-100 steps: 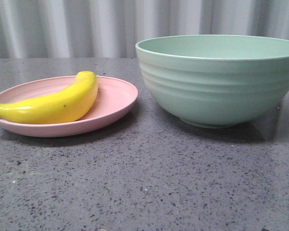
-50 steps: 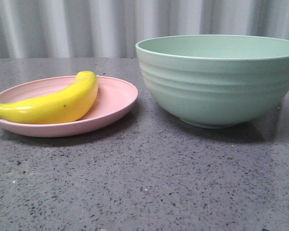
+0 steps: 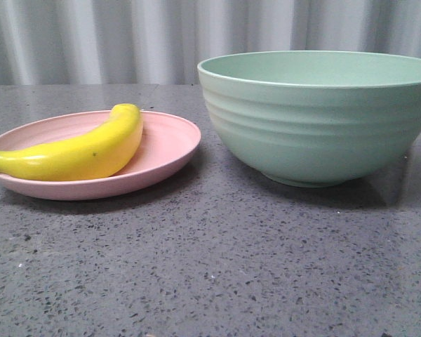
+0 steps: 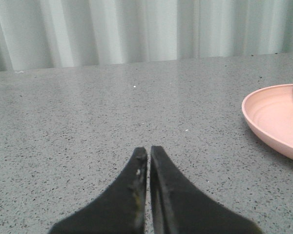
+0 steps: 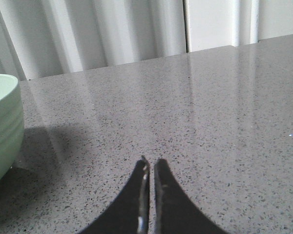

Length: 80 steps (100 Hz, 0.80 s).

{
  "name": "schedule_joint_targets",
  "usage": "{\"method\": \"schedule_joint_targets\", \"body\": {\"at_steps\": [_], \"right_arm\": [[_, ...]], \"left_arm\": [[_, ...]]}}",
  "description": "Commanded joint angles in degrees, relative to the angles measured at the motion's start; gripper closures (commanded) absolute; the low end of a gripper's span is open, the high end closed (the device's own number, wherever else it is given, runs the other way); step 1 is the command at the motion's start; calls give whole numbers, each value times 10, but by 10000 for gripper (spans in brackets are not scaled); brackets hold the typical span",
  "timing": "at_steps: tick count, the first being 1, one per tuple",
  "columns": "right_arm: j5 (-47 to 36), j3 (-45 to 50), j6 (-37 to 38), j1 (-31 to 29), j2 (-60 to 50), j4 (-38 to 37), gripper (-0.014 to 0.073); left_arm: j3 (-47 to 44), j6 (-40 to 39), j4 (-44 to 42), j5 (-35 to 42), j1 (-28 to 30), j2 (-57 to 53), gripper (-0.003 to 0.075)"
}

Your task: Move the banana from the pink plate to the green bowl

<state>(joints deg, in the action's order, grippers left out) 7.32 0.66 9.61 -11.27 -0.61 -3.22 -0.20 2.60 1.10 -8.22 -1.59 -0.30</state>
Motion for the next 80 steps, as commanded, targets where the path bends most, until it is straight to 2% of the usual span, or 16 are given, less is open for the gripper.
{"method": "schedule_joint_targets", "body": {"at_steps": [1,11,26,45,61,74,80], "right_arm": [[-49,13,-3,-3,-11,1,655],[-58,8,-3,-3,-11,2,655],[-13,-37,-3,-2,6,0,655],[58,-128,-3,-2,113,-9,655],[68,-209,-3,-1,222,-14,655],[30,-230,-3,0,266,-14,655],[30,-230,-3,0,270,-14,655]], "left_arm": [[-6,-4,3,56,2,-16,741],[-2,-4,23,82,2,-16,741],[34,1,21,70,2,-3,741],[128,1,14,70,2,89,741],[195,1,14,82,2,189,741],[207,1,14,117,2,245,736],[207,1,13,135,2,260,689]]}}
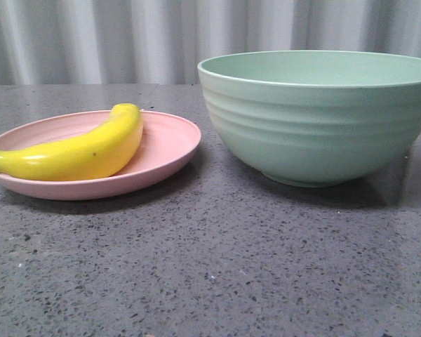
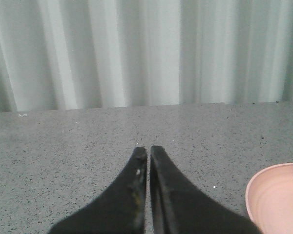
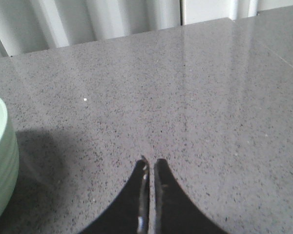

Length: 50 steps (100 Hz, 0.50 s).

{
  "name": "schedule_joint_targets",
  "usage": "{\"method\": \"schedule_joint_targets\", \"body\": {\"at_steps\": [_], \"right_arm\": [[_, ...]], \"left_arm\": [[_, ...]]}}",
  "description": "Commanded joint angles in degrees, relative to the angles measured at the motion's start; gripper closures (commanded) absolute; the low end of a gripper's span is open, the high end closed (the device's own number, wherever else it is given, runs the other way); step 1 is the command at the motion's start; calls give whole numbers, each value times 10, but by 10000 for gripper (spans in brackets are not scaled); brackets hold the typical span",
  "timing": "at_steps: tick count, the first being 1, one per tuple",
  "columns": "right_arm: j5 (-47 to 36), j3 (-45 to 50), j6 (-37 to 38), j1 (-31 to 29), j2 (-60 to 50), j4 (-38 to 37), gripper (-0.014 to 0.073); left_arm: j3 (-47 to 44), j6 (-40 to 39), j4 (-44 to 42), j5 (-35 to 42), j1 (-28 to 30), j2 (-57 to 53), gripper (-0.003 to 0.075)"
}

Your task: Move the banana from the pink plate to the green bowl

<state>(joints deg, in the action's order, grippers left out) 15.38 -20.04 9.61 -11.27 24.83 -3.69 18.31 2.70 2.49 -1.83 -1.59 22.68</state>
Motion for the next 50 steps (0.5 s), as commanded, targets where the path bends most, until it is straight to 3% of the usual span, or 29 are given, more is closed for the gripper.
{"method": "schedule_joint_targets", "body": {"at_steps": [1,8,16,23,35,50], "right_arm": [[-48,-23,-3,0,15,-9,655],[-40,-22,-3,0,15,-9,655],[-37,-22,-3,0,15,-9,655],[-37,-22,-3,0,15,-9,655],[-36,-22,-3,0,15,-8,655],[-36,-22,-3,0,15,-8,655]], "left_arm": [[22,0,-1,75,2,34,679],[22,0,-1,101,2,50,537],[22,0,-1,137,2,61,323],[22,-3,3,166,2,69,215],[32,-3,0,167,-19,80,204],[101,-3,0,49,-78,122,211]]}}
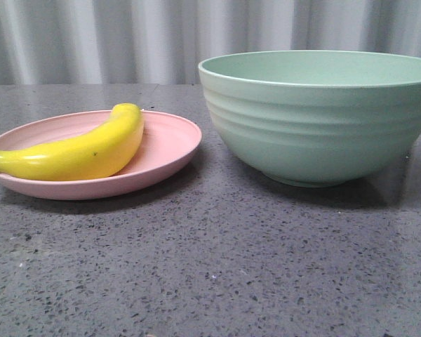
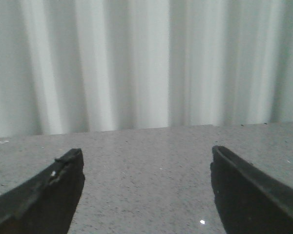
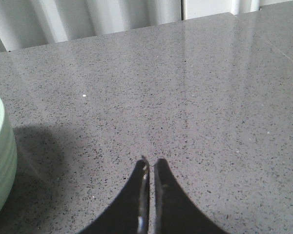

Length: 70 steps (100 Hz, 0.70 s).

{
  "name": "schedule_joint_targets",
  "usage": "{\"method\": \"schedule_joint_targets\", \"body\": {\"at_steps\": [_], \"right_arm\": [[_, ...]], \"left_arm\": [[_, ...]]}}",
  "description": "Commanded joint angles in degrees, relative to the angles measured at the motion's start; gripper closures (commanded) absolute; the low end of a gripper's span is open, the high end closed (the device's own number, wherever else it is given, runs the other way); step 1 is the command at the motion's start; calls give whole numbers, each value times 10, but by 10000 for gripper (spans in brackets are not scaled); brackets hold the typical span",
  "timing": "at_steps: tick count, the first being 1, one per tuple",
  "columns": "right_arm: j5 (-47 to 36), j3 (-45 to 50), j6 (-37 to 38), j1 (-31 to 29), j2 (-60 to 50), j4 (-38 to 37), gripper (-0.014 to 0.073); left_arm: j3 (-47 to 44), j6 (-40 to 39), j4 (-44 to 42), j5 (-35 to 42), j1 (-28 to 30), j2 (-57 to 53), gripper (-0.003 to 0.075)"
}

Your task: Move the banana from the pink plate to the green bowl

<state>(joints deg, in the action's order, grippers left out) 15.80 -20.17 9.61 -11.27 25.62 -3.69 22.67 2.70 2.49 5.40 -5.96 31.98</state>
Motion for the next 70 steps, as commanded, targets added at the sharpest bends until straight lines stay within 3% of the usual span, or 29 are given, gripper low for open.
{"method": "schedule_joint_targets", "body": {"at_steps": [1,32,57,70], "right_arm": [[-40,-20,-3,0,7,-8,655],[-63,5,-3,0,7,-8,655],[-102,20,-3,0,7,-6,655],[-103,20,-3,0,7,-6,655]], "left_arm": [[61,-3,0,-29,-37,31,211],[224,4,-1,-273,-166,177,220],[323,16,5,-419,-250,314,220],[355,16,9,-455,-281,382,220]]}}
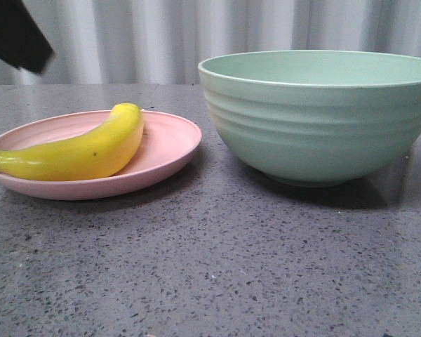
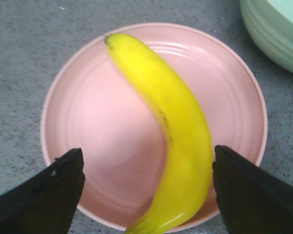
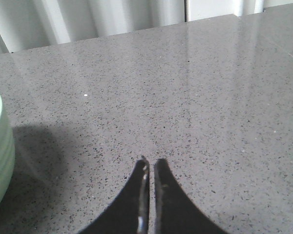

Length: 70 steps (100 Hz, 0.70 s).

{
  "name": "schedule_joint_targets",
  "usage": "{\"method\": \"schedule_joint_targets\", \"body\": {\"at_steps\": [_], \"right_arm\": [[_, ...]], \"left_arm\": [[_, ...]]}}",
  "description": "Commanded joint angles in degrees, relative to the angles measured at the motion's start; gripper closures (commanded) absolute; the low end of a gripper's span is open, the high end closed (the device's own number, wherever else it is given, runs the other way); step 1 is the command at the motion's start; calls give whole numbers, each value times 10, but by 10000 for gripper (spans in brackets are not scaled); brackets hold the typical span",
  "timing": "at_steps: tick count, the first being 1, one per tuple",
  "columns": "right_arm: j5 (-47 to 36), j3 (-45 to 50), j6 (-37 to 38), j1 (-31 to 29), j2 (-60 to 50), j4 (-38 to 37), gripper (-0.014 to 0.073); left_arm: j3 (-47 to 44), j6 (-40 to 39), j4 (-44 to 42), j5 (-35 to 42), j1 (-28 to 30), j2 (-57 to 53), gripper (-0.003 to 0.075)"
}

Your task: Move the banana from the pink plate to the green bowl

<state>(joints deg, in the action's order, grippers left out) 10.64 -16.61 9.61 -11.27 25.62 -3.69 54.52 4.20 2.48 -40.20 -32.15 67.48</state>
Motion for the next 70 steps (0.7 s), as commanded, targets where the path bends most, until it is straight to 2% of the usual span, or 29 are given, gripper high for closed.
{"method": "schedule_joint_targets", "body": {"at_steps": [1,25,46,58,70], "right_arm": [[-52,-16,-3,0,7,-6,655],[-56,-16,-3,0,6,-6,655],[-58,-16,-3,0,6,-6,655],[-58,-16,-3,0,6,-6,655],[-58,-16,-3,0,6,-6,655]], "left_arm": [[39,1,9,-1,-22,30,220],[60,1,10,-8,-36,122,249],[60,1,10,9,-36,155,296],[60,5,10,26,-36,158,344],[60,11,12,30,-36,158,430]]}}
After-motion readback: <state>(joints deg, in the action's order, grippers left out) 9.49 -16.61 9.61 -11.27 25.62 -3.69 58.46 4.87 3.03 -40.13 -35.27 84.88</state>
